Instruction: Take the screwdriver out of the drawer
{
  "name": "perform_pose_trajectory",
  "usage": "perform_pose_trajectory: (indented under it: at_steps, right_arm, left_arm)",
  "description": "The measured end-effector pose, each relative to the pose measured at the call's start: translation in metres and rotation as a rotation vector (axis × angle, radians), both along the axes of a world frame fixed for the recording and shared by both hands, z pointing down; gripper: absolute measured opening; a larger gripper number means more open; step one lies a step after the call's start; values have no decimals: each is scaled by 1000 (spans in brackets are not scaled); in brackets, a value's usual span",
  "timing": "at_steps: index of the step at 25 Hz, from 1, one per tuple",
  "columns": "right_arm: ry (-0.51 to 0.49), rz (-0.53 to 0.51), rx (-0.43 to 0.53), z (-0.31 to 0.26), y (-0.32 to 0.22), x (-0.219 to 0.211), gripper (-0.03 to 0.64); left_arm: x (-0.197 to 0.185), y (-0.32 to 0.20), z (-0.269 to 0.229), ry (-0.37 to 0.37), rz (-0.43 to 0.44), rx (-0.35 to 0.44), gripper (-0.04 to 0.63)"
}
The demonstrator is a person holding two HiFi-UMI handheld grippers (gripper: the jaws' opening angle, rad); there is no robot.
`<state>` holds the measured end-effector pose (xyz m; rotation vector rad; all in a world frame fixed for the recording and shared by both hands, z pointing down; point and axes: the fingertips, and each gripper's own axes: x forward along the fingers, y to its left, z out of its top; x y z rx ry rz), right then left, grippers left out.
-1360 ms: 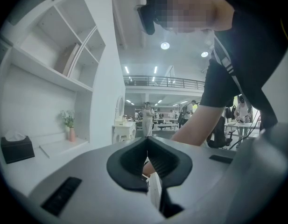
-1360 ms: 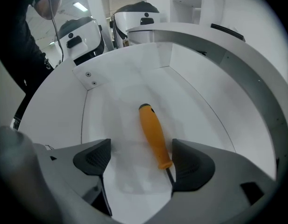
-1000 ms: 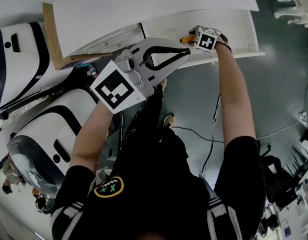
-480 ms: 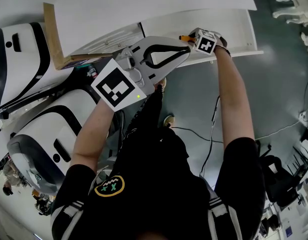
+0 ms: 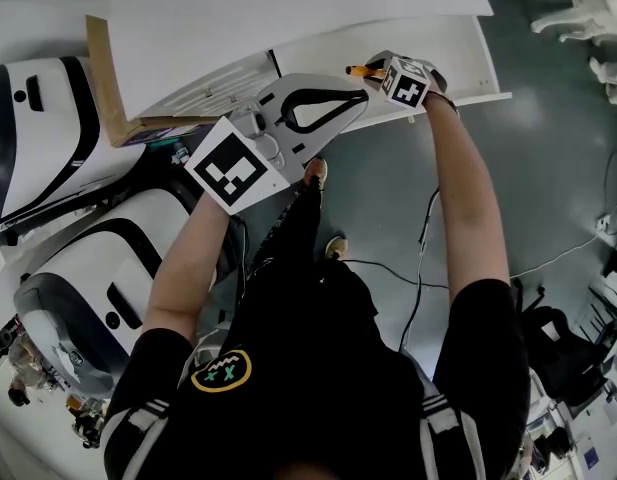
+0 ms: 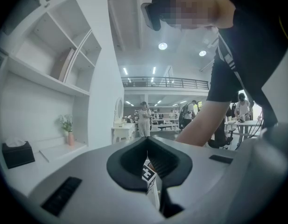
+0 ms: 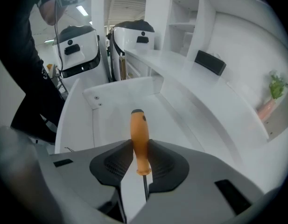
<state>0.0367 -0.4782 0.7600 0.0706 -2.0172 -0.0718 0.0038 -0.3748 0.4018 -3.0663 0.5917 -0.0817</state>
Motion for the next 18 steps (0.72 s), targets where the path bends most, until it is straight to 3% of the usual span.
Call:
perform_pose_trajectory:
  at_steps: [12, 18]
  right_arm:
    - [-405, 254, 121, -142, 15, -4, 124]
    - [-546, 304, 212, -214, 47, 9, 124]
  left_arm:
    - [12, 31, -32, 17, -13, 37, 20]
    - [12, 53, -43, 10, -15, 73, 20]
